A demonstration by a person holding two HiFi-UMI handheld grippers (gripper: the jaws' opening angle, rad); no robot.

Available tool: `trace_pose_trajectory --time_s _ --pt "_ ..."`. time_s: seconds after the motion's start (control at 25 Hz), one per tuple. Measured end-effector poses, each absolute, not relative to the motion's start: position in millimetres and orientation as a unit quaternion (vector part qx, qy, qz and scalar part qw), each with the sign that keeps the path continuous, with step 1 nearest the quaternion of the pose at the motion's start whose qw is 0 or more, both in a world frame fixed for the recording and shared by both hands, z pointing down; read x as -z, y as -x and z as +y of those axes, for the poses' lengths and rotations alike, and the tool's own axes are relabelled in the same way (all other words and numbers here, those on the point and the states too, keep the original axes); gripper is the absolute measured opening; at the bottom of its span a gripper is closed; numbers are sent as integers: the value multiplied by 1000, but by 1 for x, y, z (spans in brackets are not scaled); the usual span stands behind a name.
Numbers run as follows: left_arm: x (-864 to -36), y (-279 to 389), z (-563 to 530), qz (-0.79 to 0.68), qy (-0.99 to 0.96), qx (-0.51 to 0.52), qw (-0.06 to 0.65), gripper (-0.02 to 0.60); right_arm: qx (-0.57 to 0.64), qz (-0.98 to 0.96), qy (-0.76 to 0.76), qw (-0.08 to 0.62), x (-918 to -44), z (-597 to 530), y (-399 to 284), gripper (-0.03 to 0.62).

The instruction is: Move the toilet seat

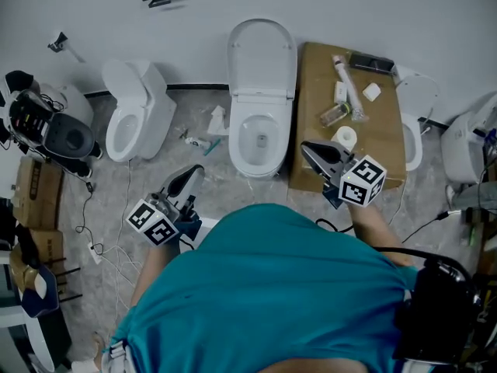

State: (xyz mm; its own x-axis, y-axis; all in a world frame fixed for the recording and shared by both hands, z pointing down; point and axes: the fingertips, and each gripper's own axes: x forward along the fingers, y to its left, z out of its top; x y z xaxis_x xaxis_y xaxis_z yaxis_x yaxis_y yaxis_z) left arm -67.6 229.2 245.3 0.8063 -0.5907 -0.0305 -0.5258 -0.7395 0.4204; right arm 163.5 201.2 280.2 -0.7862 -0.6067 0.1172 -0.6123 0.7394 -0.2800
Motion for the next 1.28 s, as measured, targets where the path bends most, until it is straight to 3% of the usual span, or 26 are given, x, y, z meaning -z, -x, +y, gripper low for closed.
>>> trace_pose_trajectory --time_s 0.64,0.92,1.28 --pt "-274 155 24 -172 -958 73 219 3 -152 -890 -428 32 -297 46 -66 -2" --pt "-295 142 -28 -133 -964 52 225 3 -163 -881 -440 59 -311 10 -55 -2" --pt "-345 73 -32 -213 -945 20 247 3 -180 -905 -370 110 -373 -24 -109 -2"
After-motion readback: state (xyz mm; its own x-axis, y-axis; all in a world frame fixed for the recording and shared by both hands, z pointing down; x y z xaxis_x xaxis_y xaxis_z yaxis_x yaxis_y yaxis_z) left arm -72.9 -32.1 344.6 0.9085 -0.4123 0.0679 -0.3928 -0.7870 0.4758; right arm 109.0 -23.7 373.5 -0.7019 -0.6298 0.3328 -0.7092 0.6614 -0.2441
